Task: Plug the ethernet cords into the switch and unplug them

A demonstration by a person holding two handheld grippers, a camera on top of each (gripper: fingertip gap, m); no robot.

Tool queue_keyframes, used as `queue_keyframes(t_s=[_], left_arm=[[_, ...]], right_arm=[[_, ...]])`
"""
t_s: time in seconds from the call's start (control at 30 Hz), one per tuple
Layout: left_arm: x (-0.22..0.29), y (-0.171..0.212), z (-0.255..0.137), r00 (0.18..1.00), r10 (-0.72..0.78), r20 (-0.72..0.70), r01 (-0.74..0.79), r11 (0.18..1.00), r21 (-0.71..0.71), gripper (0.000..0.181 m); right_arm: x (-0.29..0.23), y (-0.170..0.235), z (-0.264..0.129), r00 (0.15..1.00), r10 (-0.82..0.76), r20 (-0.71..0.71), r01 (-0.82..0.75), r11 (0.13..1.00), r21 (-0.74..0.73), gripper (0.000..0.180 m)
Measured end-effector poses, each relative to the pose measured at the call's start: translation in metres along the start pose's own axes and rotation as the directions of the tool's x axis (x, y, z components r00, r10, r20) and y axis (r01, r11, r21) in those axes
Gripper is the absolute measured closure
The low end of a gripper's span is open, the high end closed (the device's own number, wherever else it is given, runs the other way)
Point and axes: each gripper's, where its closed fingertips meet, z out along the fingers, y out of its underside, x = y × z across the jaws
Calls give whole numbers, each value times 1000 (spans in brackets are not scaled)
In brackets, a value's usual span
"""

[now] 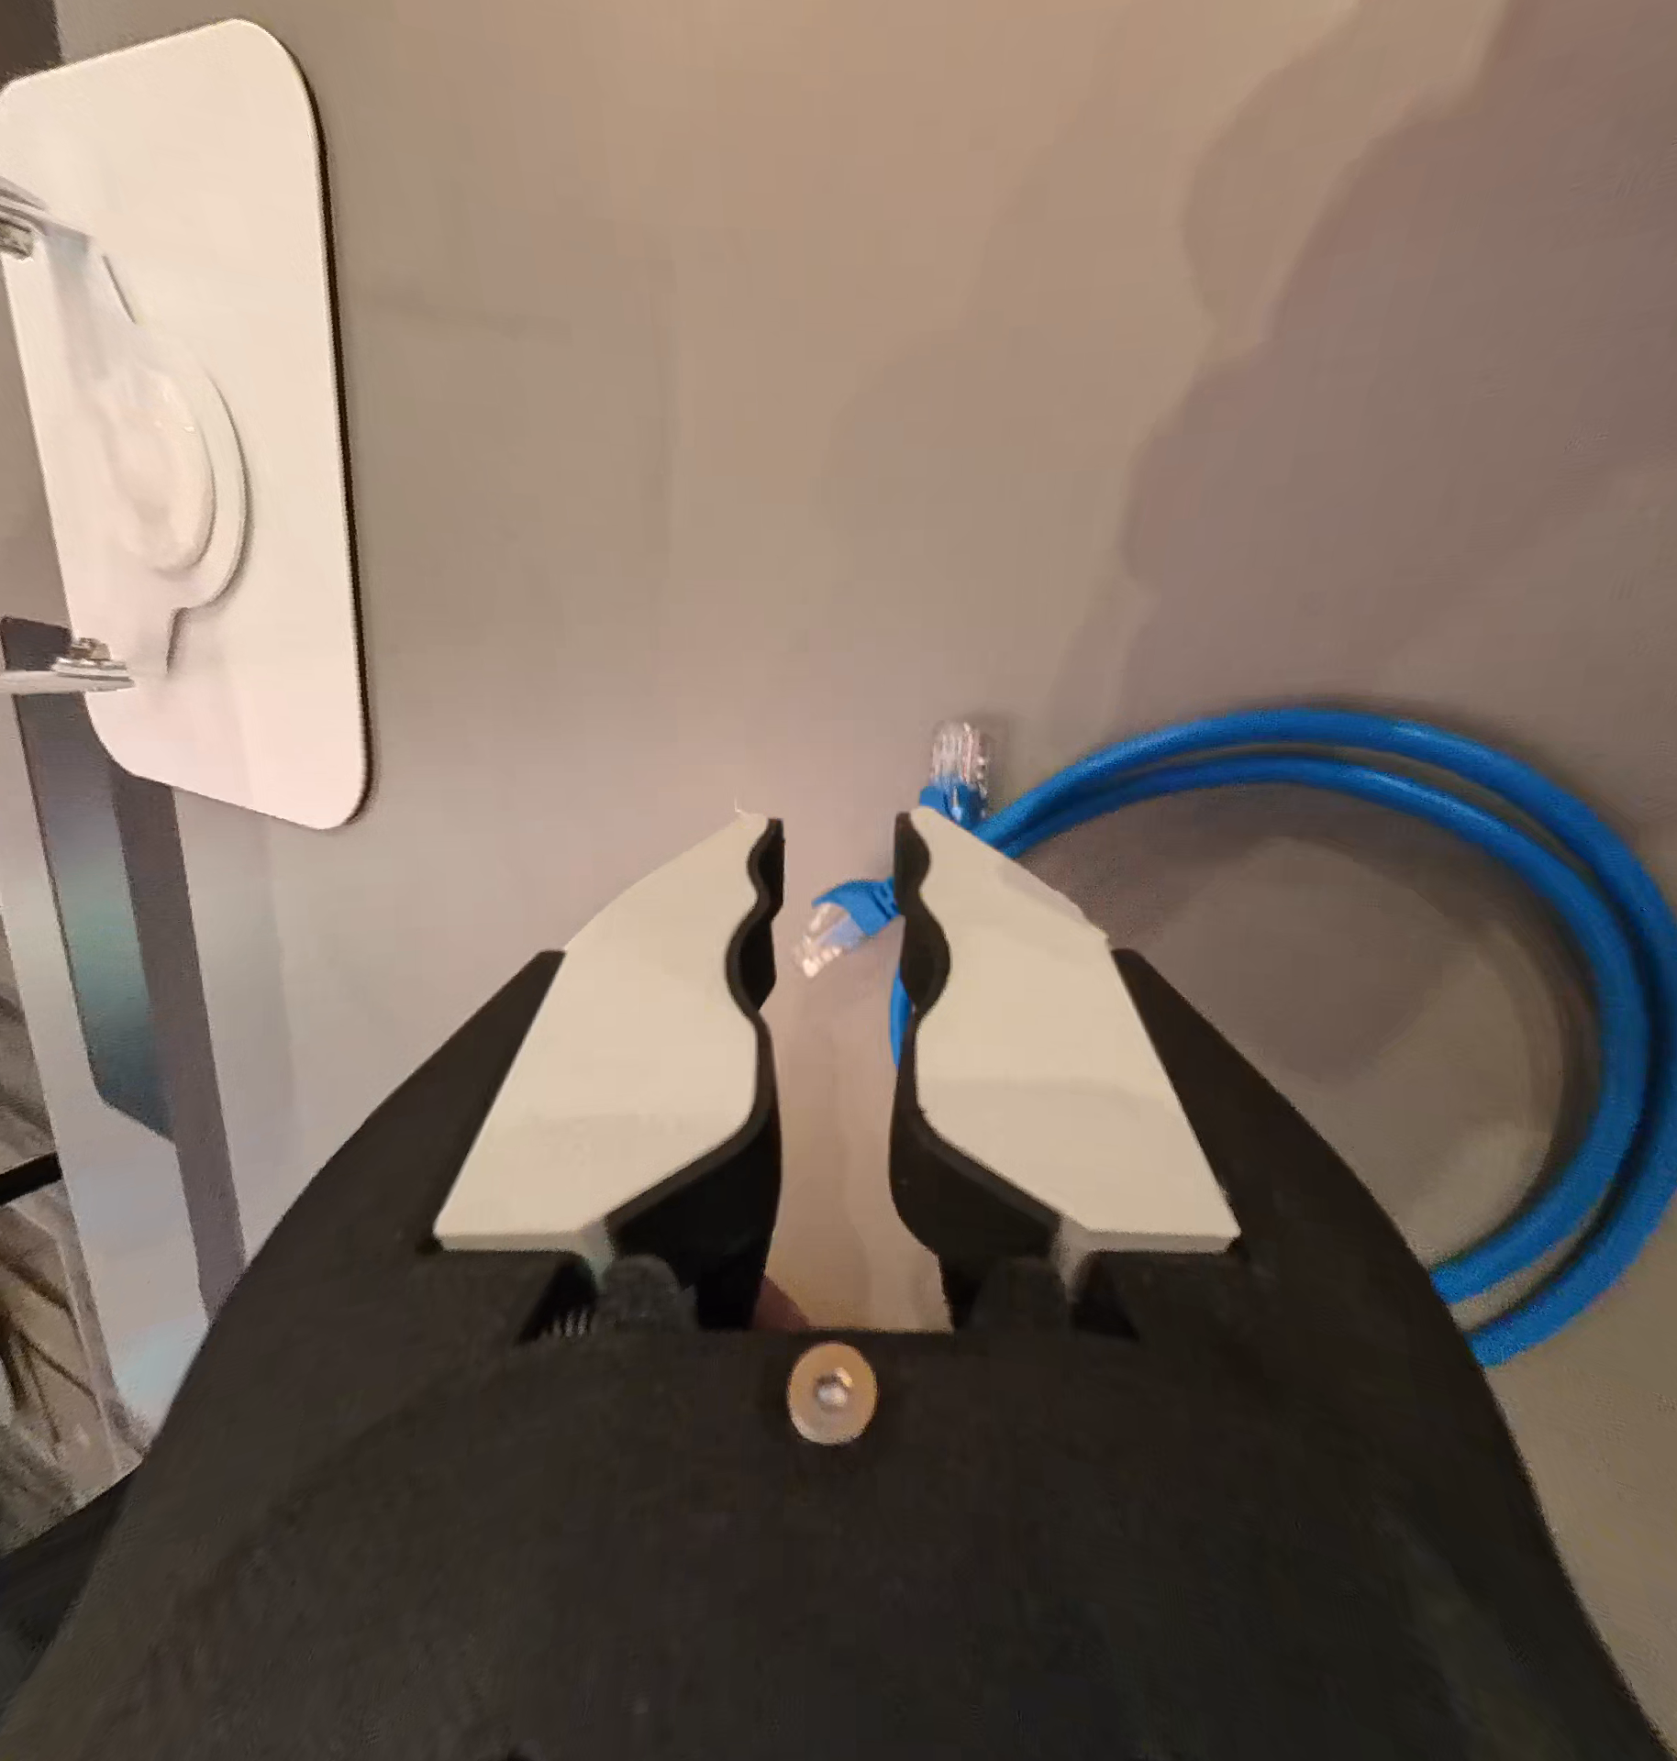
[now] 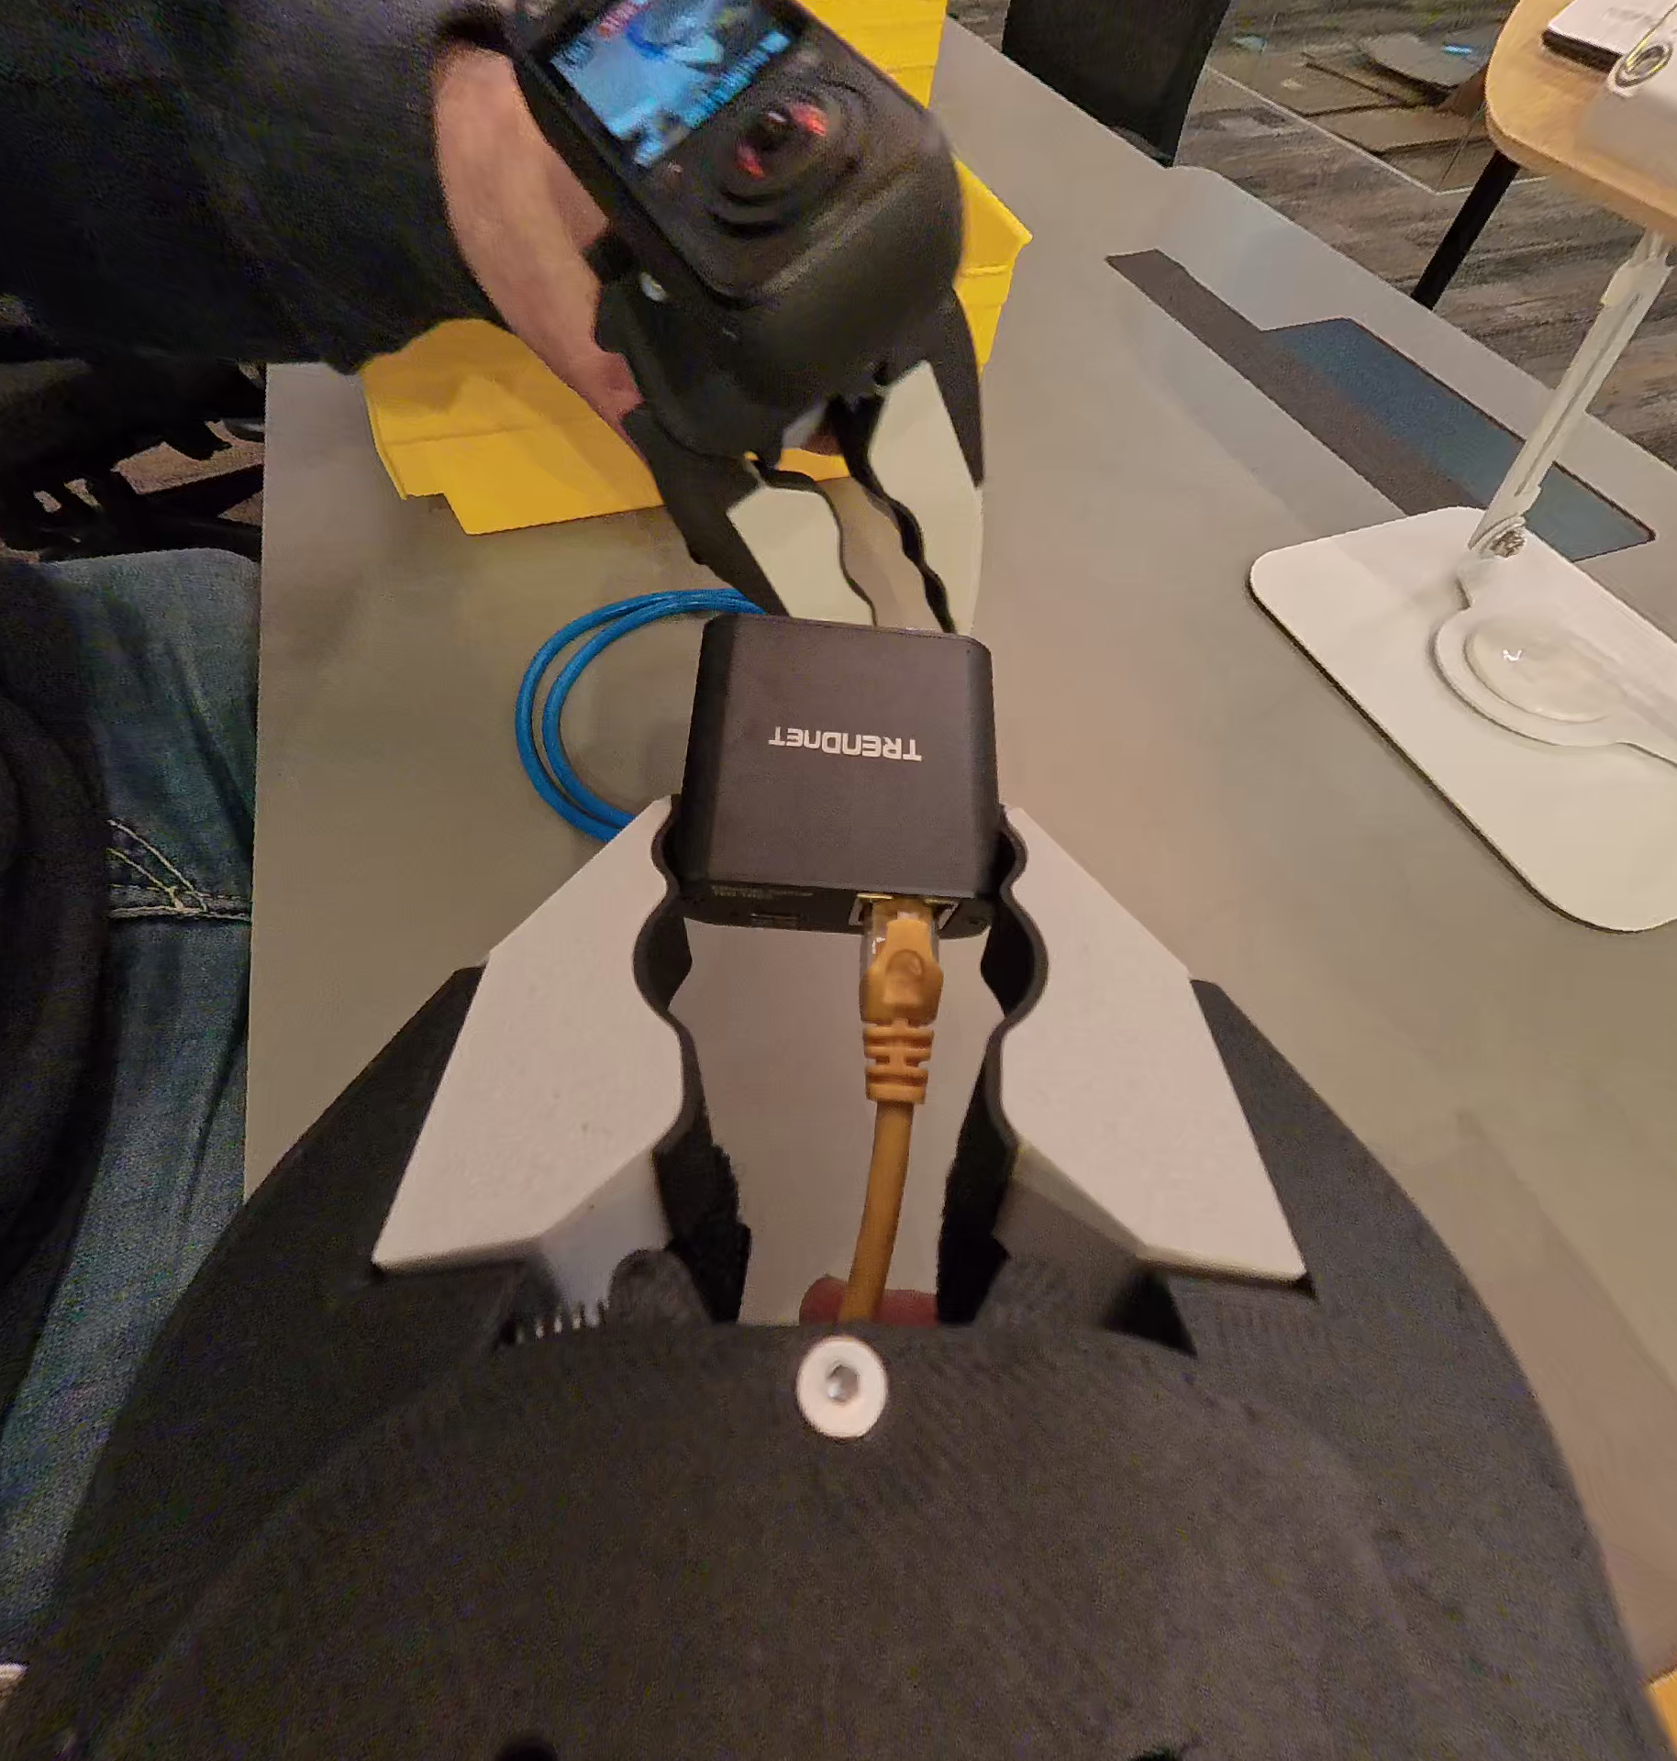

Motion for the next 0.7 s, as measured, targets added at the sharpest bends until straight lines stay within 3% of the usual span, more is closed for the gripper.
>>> queue_keyframes(t_s=[0.03,0.13,0.27,0.6,0.7], left_arm=[[1,-1,6,999,-6,-34,6,1000,-13,158],[17,2,18,985,-32,-171,22,998,-61,155],[27,19,27,968,-82,-236,42,985,-169,156],[32,24,14,978,-78,-194,52,989,-138,154],[37,37,12,970,-107,-218,64,979,-196,152]], right_arm=[[0,0,0,1000,2,0,-2,1000,1,120],[0,1,-2,1000,3,-2,-3,1000,3,120],[1,1,-3,1000,8,-4,-8,1000,11,119],[-1,0,-3,1000,2,-4,-2,1000,14,120],[-1,0,-2,1000,1,-4,-1,1000,13,119]])
